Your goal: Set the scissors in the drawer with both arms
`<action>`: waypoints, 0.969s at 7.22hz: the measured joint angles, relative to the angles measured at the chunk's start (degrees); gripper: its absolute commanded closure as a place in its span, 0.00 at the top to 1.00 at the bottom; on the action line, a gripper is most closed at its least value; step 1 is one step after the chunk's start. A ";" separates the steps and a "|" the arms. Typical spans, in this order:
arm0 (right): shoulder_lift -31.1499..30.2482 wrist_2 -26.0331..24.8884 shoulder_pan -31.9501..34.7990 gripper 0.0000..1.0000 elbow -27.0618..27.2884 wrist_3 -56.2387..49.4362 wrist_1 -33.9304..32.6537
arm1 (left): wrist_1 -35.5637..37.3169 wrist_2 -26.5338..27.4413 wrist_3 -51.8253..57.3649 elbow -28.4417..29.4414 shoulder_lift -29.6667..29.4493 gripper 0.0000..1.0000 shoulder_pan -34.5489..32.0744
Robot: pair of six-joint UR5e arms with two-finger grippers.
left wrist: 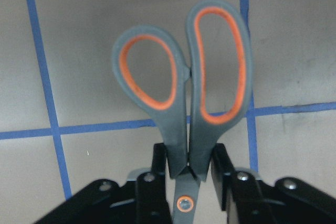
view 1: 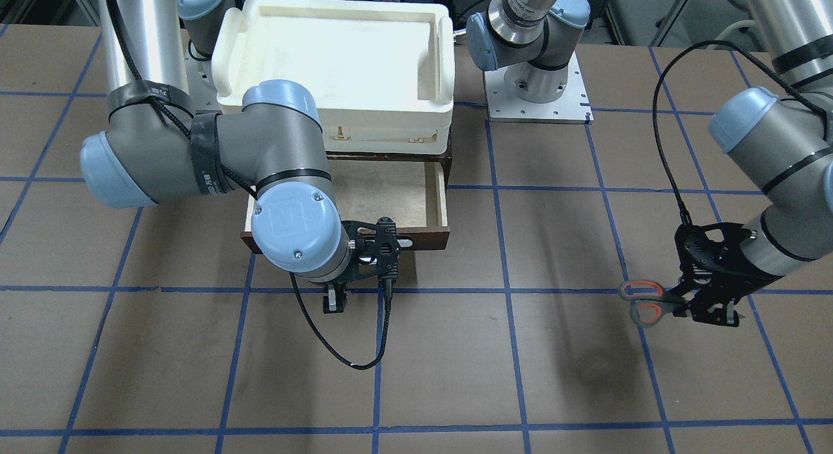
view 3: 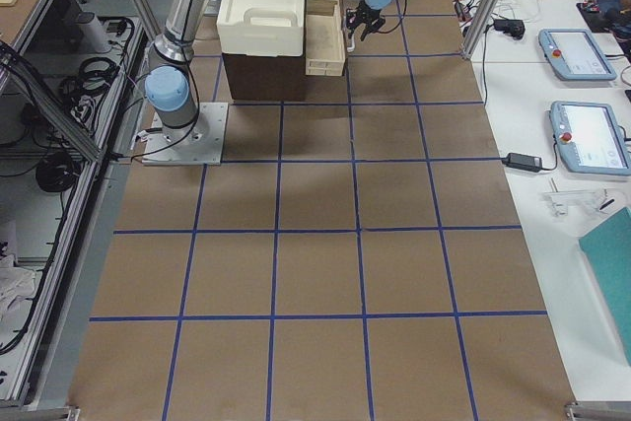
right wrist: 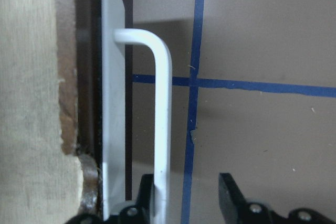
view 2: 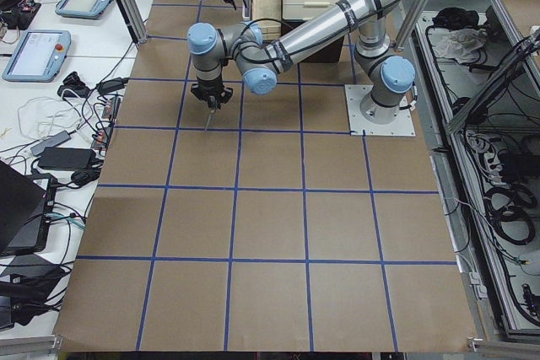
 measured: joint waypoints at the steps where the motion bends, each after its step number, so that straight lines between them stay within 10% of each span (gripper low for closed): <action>1: 0.43 0.05 -0.04 0.51 -0.30 -0.05 -0.24 | -1.03 0.01 -0.32 0.02 0.99 0.00 -0.43; 7: 2.86 0.71 -0.48 0.51 -3.26 -0.15 -2.06 | -3.49 -0.29 -1.58 -0.01 3.01 0.00 -1.51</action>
